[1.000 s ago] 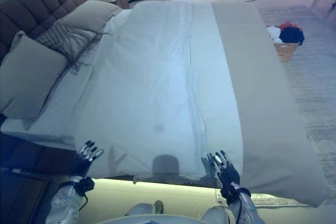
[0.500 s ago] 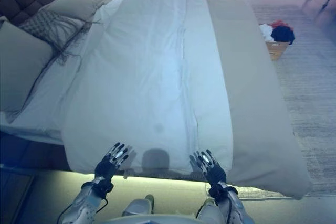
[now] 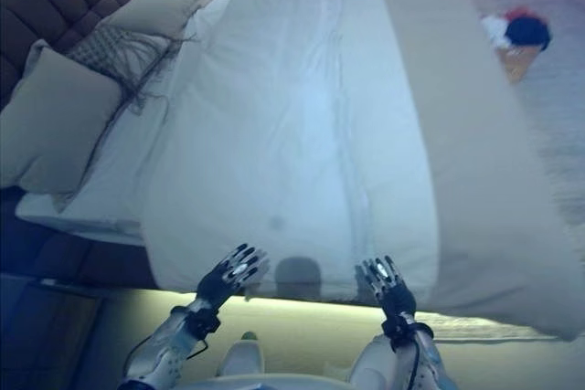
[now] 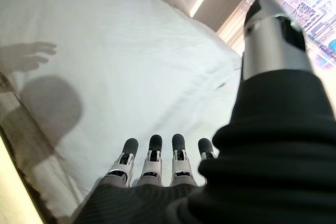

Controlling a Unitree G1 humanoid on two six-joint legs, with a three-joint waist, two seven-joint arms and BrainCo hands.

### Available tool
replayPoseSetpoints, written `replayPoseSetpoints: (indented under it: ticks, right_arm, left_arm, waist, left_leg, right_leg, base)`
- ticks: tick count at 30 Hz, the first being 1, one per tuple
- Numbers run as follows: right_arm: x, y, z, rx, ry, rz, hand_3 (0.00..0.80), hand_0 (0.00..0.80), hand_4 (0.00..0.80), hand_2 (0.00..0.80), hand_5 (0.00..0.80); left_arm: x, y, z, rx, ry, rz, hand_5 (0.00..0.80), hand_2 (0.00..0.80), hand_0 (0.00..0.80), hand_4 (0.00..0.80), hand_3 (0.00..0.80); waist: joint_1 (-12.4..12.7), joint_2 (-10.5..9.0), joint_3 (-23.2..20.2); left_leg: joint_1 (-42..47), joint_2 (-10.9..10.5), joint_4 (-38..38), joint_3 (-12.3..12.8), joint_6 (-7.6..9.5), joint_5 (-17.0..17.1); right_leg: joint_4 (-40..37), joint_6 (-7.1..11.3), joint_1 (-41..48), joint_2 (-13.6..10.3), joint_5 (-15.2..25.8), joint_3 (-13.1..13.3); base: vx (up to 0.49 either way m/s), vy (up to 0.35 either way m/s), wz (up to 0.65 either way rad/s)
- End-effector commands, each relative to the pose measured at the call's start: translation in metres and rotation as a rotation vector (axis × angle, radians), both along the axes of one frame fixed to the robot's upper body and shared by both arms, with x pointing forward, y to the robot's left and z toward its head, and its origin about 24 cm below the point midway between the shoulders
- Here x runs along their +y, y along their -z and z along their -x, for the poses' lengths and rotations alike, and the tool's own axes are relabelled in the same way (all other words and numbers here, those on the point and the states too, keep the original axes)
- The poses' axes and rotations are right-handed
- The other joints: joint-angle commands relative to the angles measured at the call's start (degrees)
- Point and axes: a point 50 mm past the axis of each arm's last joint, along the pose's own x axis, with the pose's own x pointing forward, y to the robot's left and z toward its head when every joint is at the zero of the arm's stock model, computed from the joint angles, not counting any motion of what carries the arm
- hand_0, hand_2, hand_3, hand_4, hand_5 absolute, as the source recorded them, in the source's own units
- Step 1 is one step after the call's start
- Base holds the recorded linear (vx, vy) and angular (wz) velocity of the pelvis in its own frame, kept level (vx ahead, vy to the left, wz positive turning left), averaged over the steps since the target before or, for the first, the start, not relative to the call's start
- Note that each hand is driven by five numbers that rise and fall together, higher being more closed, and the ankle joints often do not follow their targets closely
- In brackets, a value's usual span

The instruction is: Make the bed neatly

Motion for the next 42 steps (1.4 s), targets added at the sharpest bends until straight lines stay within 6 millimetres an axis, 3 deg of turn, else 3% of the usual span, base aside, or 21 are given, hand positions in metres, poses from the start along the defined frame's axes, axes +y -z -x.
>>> replayPoseSetpoints:
  ticks: [1, 2, 5, 7, 10, 12, 14, 16, 17, 19, 21, 22, 26, 29, 31, 34, 35, 37, 38, 40, 42]
  right_arm:
    - [0.017, -0.022, -0.021, -0.107, 0.008, -0.064, 0.0, 0.0, 0.0, 0.0, 0.0]
    - [0.025, -0.021, -0.02, -0.1, -0.006, -0.103, 0.0, 0.0, 0.0, 0.0, 0.0]
    - [0.041, -0.018, -0.018, -0.099, -0.103, -0.137, 0.0, 0.0, 0.0, 0.0, 0.0]
    - [0.049, -0.015, -0.016, -0.105, -0.165, -0.162, 0.0, 0.0, 0.0, 0.0, 0.0]
    - [0.045, -0.011, -0.016, -0.064, -0.218, -0.088, 0.0, 0.0, 0.0, 0.0, 0.0]
    - [0.035, -0.011, -0.014, -0.07, -0.197, -0.066, 0.0, 0.0, 0.0, 0.0, 0.0]
    - [0.023, -0.011, -0.013, -0.081, -0.135, -0.059, 0.0, 0.0, 0.0, 0.0, 0.0]
    - [0.019, -0.012, -0.015, -0.096, -0.088, -0.074, 0.0, 0.0, 0.0, 0.0, 0.0]
    - [0.017, -0.013, -0.016, -0.105, -0.059, -0.097, 0.0, 0.0, 0.0, 0.0, 0.0]
    - [0.02, -0.011, -0.016, -0.092, -0.061, -0.117, 0.0, 0.0, 0.0, 0.0, 0.0]
    - [0.025, -0.008, -0.015, -0.072, -0.072, -0.137, 0.0, 0.0, 0.0, 0.0, 0.0]
    - [0.026, -0.007, -0.012, -0.068, -0.076, -0.141, 0.0, 0.0, 0.0, 0.0, 0.0]
    - [0.029, -0.002, -0.007, -0.058, -0.078, -0.157, 0.0, 0.0, 0.0, 0.0, 0.0]
    - [0.032, 0.004, -0.002, -0.039, -0.085, -0.165, 0.0, 0.0, 0.0, 0.0, 0.0]
    - [0.031, 0.008, 0.003, -0.025, -0.081, -0.164, 0.0, 0.0, 0.0, 0.0, 0.0]
    - [0.028, 0.011, 0.005, -0.012, -0.064, -0.157, 0.0, 0.0, 0.0, 0.0, 0.0]
    - [0.028, 0.01, 0.004, -0.012, -0.064, -0.152, 0.0, 0.0, 0.0, 0.0, 0.0]
    - [0.027, 0.008, 0.0, -0.017, -0.093, -0.126, 0.0, 0.0, 0.0, 0.0, 0.0]
    - [0.025, 0.008, 0.0, -0.008, -0.108, -0.106, 0.0, 0.0, 0.0, 0.0, 0.0]
    - [0.018, 0.003, -0.004, -0.016, -0.138, -0.079, 0.0, 0.0, 0.0, 0.0, 0.0]
    - [0.014, -0.011, -0.021, -0.098, -0.159, -0.056, 0.0, 0.0, 0.0, 0.0, 0.0]
  left_arm:
    - [0.016, -0.03, -0.015, -0.146, -0.007, -0.062, 0.0, 0.0, 0.0, 0.0, 0.0]
    - [0.019, -0.031, -0.013, -0.156, -0.021, -0.074, 0.0, 0.0, 0.0, 0.0, 0.0]
    - [0.036, -0.036, -0.004, -0.173, -0.115, -0.124, 0.0, 0.0, 0.0, 0.0, 0.0]
    - [0.045, -0.037, -0.004, -0.193, -0.166, -0.134, 0.0, 0.0, 0.0, 0.0, 0.0]
    - [0.048, -0.043, -0.013, -0.239, -0.196, -0.149, 0.0, 0.0, 0.0, 0.0, 0.0]
    - [0.045, -0.049, -0.02, -0.269, -0.185, -0.156, 0.0, 0.0, 0.0, 0.0, 0.0]
    - [0.044, -0.05, -0.021, -0.264, -0.172, -0.178, 0.0, 0.0, 0.0, 0.0, 0.0]
    - [0.042, -0.047, -0.02, -0.244, -0.166, -0.194, 0.0, 0.0, 0.0, 0.0, 0.0]
    - [0.045, -0.04, -0.013, -0.219, -0.158, -0.239, 0.0, 0.0, 0.0, 0.0, 0.0]
    - [0.049, -0.033, -0.003, -0.198, -0.149, -0.319, 0.0, 0.0, 0.0, 0.0, 0.0]
    - [0.051, -0.028, 0.002, -0.172, -0.153, -0.385, 0.0, 0.0, 0.0, 0.0, 0.0]
    - [0.053, -0.027, 0.003, -0.165, -0.155, -0.398, 0.0, 0.0, 0.0, 0.0, 0.0]
    - [0.062, -0.025, -0.001, -0.15, -0.202, -0.472, 0.0, 0.0, 0.0, 0.0, 0.0]
    - [0.072, -0.021, -0.006, -0.12, -0.272, -0.514, 0.0, 0.0, 0.0, 0.0, 0.0]
    - [0.073, -0.018, -0.009, -0.1, -0.303, -0.522, 0.0, 0.0, 0.0, 0.0, 0.0]
    - [0.075, -0.017, -0.008, -0.107, -0.304, -0.611, 0.0, 0.0, 0.0, 0.0, 0.0]
    - [0.074, -0.018, -0.01, -0.124, -0.294, -0.658, 0.0, 0.0, 0.0, 0.0, 0.0]
    - [0.074, -0.023, -0.014, -0.191, -0.289, -0.815, 0.0, 0.0, 0.0, 0.0, 0.0]
    - [0.075, -0.025, -0.013, -0.232, -0.278, -0.923, 0.0, 0.0, 0.0, 0.0, 0.0]
    - [0.076, -0.031, -0.012, -0.32, -0.298, -1.157, 0.0, 0.0, 0.0, 0.0, 0.0]
    - [0.075, -0.049, -0.036, -0.461, -0.343, -1.337, 0.0, 0.0, 0.0, 0.0, 0.0]
  waist:
    - [1.6, -0.47, 0.7]
    - [1.9, -1.03, 0.8]
    - [3.3, -0.88, 0.7]
    - [3.8, -1.62, 0.5]
    - [4.7, -2.45, 0.5]
    - [5.2, -3.22, 0.7]
    - [5.8, -4.17, 0.8]
    - [6.4, -5.2, 1.0]
    - [6.6, -5.82, 0.9]
    - [6.8, -5.82, 0.5]
    - [5.9, -5.0, -0.8]
    - [5.5, -4.78, -1.3]
    - [4.3, -4.2, -2.6]
    - [2.8, -4.48, -2.5]
    - [2.0, -4.21, -2.9]
    - [2.2, -3.67, -3.3]
    - [2.1, -3.71, -3.2]
    - [1.4, -4.42, -2.0]
    - [1.3, -4.33, -1.3]
    - [1.3, -3.22, -0.3]
    - [0.5, -2.27, 1.8]
  left_leg:
    - [0.9, -0.8, -3.0, -2.1, 3.07, 5.7]
    - [0.8, -1.9, -2.4, -2.4, 3.66, 4.8]
    - [1.5, -0.5, -3.3, -2.6, 4.14, 5.0]
    - [0.0, 0.7, -2.7, -3.2, 3.36, 5.7]
    - [-2.2, 2.9, -1.9, -3.9, 1.74, 7.7]
    - [-3.2, 2.9, -0.6, -3.4, 1.29, 7.0]
    - [-3.7, 1.6, 1.4, -2.8, 1.65, 5.3]
    - [-3.5, -0.7, 2.4, -2.3, 2.7, 3.3]
    - [-2.2, -3.2, 2.6, -1.6, 4.68, 1.5]
    - [-0.4, -5.3, 1.7, 0.0, 6.86, 0.4]
    - [0.8, -6.9, -0.4, 0.7, 8.91, 1.0]
    - [1.1, -7.6, -1.4, 0.8, 9.51, 1.6]
    - [2.5, -9.6, -5.5, 2.3, 11.03, 4.0]
    - [4.4, -10.4, -6.8, 3.6, 10.94, 4.2]
    - [4.5, -10.2, -8.0, 3.7, 10.66, 5.3]
    - [4.2, -9.1, -7.5, 4.2, 9.69, 6.2]
    - [3.8, -9.1, -6.1, 4.4, 9.59, 5.7]
    - [1.8, -9.5, 2.9, 5.5, 9.75, 1.3]
    - [1.0, -9.1, 5.1, 4.8, 9.4, 1.2]
    - [0.8, -7.0, 0.4, 2.0, 8.32, 4.9]
    - [-3.4, -4.9, -2.0, 1.2, 6.11, 10.1]
  right_leg:
    - [-8.9, 1.63, 9.2, -2.7, 12.6, 1.0]
    - [-9.8, 2.1, 8.8, -2.8, 16.3, 2.0]
    - [-9.9, 1.37, 7.8, 0.5, 12.8, 1.5]
    - [-13.8, 1.33, 9.0, 1.6, 12.9, 0.9]
    - [-15.9, 1.77, 10.2, 1.7, 13.0, -1.0]
    - [-17.5, 2.1, 11.9, 0.8, 13.8, -3.0]
    - [-19.4, 2.57, 14.2, -0.8, 15.9, -4.7]
    - [-19.6, 3.26, 13.9, -3.0, 20.2, -4.5]
    - [-18.9, 3.35, 13.3, -4.7, 23.2, -3.6]
    - [-16.0, 3.03, 12.2, -5.0, 24.7, -2.5]
    - [-11.9, 1.88, 10.6, -2.1, 22.8, -0.7]
    - [-11.6, 1.4, 10.8, -0.3, 21.8, -1.1]
    - [-13.0, -0.53, 11.3, 7.1, 19.3, -6.4]
    - [-19.4, -1.54, 11.9, 11.4, 17.7, -7.6]
    - [-21.4, -1.64, 13.2, 12.5, 17.3, -6.6]
    - [-23.6, -2.43, 16.1, 14.0, 14.4, -8.7]
    - [-23.8, -2.65, 16.2, 14.1, 14.0, -8.9]
    - [-22.4, -3.12, 15.6, 13.3, 12.5, -9.0]
    - [-21.9, -3.53, 15.6, 13.5, 12.2, -8.3]
    - [-22.1, -3.87, 15.3, 15.1, 12.3, -6.1]
    - [-21.9, -3.51, 12.8, 15.5, 11.4, -5.4]
  base:
    - [0.137, 0.394, 0.08]
    - [0.127, 0.333, -0.04]
    - [0.041, 0.224, -0.41]
    - [0.02, 0.1, -0.17]
    - [-0.01, 0.218, 0.13]
    - [0.013, 0.24, 0.19]
    - [0.06, 0.248, 0.28]
    - [0.099, 0.288, 0.38]
    - [0.158, 0.394, 0.15]
    - [0.146, 0.387, 0.03]
    - [0.098, 0.31, -0.21]
    - [0.074, 0.221, -0.29]
    - [0.089, 0.079, -0.24]
    - [0.129, -0.125, -0.43]
    - [0.143, -0.154, -0.27]
    - [0.123, -0.152, 0.36]
    - [0.069, -0.122, 0.03]
    - [0.102, -0.065, 0.0]
    - [0.182, 0.025, -0.02]
    - [0.099, 0.175, -0.15]
    - [-0.248, 0.267, -0.35]
